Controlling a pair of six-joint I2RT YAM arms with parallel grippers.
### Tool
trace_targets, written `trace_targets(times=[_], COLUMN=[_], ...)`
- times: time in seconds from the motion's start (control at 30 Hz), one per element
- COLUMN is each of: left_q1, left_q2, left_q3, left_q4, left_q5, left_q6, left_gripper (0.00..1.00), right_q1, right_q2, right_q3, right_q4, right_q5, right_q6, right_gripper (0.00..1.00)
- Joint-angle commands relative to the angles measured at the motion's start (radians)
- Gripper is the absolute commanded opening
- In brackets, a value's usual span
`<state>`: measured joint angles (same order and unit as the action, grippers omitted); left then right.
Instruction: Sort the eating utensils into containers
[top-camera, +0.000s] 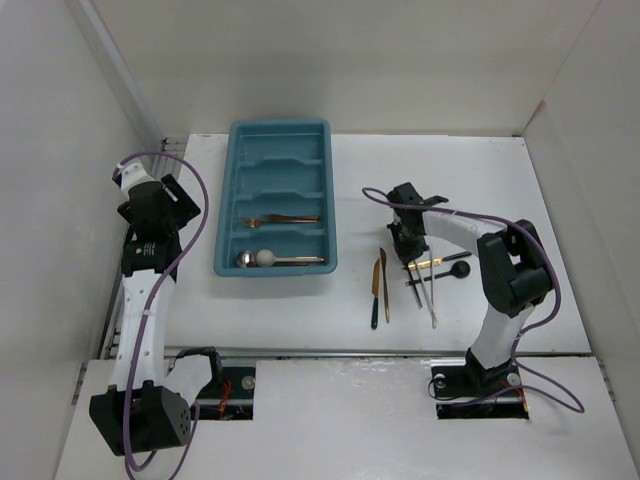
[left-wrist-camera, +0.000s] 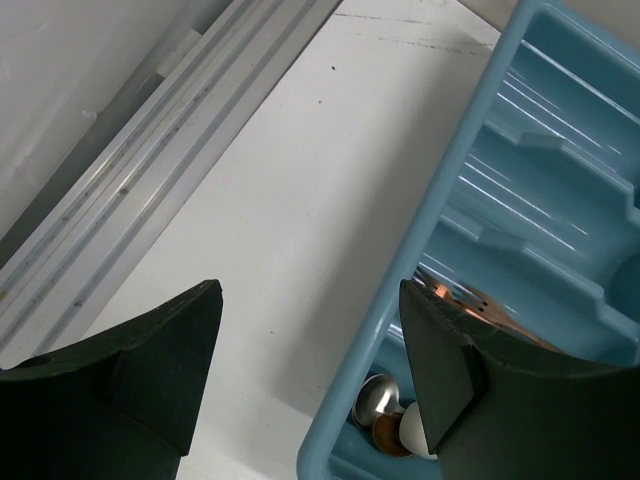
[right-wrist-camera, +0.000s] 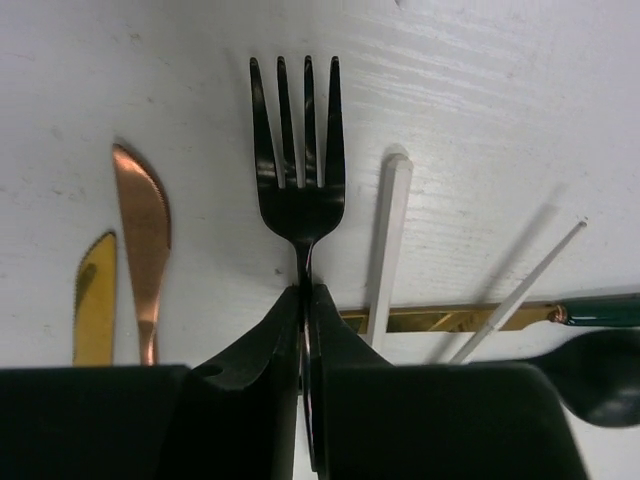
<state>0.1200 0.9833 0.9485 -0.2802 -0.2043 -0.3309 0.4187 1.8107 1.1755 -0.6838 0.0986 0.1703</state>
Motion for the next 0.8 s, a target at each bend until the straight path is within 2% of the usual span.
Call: trace_targets(times=[0.0,0.1,0.23,0.33,0.37,0.47,0.5,0.53,0.6,0.63,0.7,0.77], left_q1=[0.006,0.006,0.006,0.006,0.006,0.006,0.006,0.006,0.006,0.006,0.006,0.006], left_q2=[-0.028,-0.028,-0.028,-0.028,-0.028,-0.028,-0.028,-0.028,-0.037,-0.037,-0.037,-0.037], left_q3=[-0.002,-0.002,-0.002,-0.002,-0.002,-0.002,-0.002,0.007,0.016,0.016,0.029,0.038], left_q4=[0.032,0.032,0.032,0.032,0.032,0.032,0.032,0.032,0.032,0.023,0.012,0.012], left_q5=[-0.017,-0.017,-0.017,-0.017,-0.017,-0.017,-0.017,-0.017,-0.027,-0.036,-0.046,-0.056], left_q6=[0.0,0.0,0.0,0.0,0.0,0.0,0.0,0.0,0.0,0.01,0.019,0.03], left_gripper=[0.69,0.69,0.69,0.69,0.69,0.69,0.69,0.69,0.69,0.69,0.69,0.69], right_q1=[-0.003,0.026,0.153,0.221,0.256,0.317,0.333,0.35,0.4,0.414,0.446,0.459], right_q2=[0.001,-0.054,-0.1,-0.076,-0.061,0.036,0.07,0.147,0.235,0.324,0.401,0.47], right_q3=[0.052,0.133,0.294,0.465,0.543,0.633,0.685,0.716,0.836,0.884,0.994,1.01], right_q4=[0.004,-0.055,-0.095,-0.031,0.057,0.235,0.347,0.39,0.453,0.454,0.454,0.464], right_q5=[-0.03,0.028,0.14,0.24,0.24,0.227,0.216,0.216,0.216,0.216,0.204,0.185], right_q6=[-0.009,-0.02,-0.097,-0.187,-0.215,-0.33,-0.354,-0.401,-0.449,-0.469,-0.502,-0.511], right_gripper=[0.01,0.01,0.0,0.0,0.0,0.0,0.0,0.0,0.0,0.0,0.0,0.0])
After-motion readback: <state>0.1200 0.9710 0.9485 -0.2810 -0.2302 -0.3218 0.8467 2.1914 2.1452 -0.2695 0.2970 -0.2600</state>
